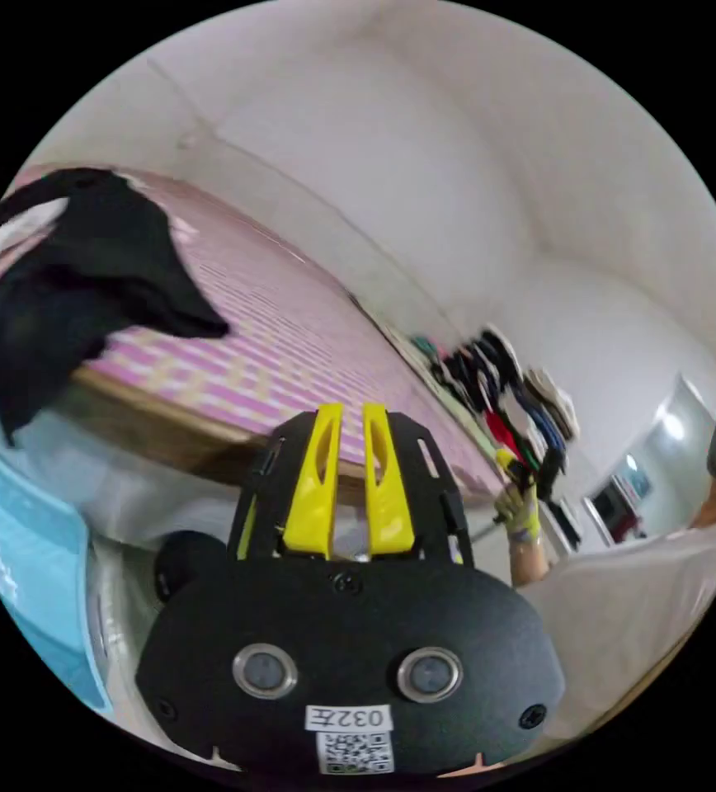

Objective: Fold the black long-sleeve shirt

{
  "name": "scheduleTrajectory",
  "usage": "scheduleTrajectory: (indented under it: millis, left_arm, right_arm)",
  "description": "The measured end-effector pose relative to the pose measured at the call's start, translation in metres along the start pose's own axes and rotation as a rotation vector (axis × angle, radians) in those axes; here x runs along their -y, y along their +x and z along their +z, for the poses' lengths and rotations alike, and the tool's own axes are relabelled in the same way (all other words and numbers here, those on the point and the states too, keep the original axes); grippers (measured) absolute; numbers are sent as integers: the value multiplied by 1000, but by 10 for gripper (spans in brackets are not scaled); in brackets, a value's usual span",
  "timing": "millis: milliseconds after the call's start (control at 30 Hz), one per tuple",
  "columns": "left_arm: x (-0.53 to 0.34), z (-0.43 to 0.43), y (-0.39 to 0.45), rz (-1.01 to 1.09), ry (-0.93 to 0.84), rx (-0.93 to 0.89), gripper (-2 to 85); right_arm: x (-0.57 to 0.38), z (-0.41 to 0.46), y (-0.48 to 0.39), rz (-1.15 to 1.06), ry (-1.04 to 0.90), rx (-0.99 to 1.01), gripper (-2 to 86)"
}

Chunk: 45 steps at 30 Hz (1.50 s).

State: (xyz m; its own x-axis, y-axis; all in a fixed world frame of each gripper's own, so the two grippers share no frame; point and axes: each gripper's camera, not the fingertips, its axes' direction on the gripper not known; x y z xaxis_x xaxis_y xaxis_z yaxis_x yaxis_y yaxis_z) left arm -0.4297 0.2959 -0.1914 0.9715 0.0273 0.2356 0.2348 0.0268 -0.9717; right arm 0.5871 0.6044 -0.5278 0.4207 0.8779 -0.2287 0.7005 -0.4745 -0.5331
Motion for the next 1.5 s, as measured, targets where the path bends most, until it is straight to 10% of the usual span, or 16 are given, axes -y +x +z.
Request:
scheduleTrajectory:
  millis: [167, 533, 833, 1333, 1500]
  left_arm:
    - [34, -64, -40, -83, 199, 240, 72]
    - [197, 27, -97, -225, -108, 496, 51]
    - [241, 168, 13, 23, -258, 201, -12]
    - [128, 408, 224, 359, -1086, -621, 9]
    - [155, 273, 205, 463, -751, -457, 41]
  right_arm:
    - [28, 11, 62, 107, 31, 104, -10]
    - [27, -6, 157, 295, 131, 177, -10]
    - [27, -21, 190, 296, 147, 184, -10]
    - [-41, -98, 218, 390, 684, 88, -10]
    - [-44, -103, 228, 426, 660, 123, -10]
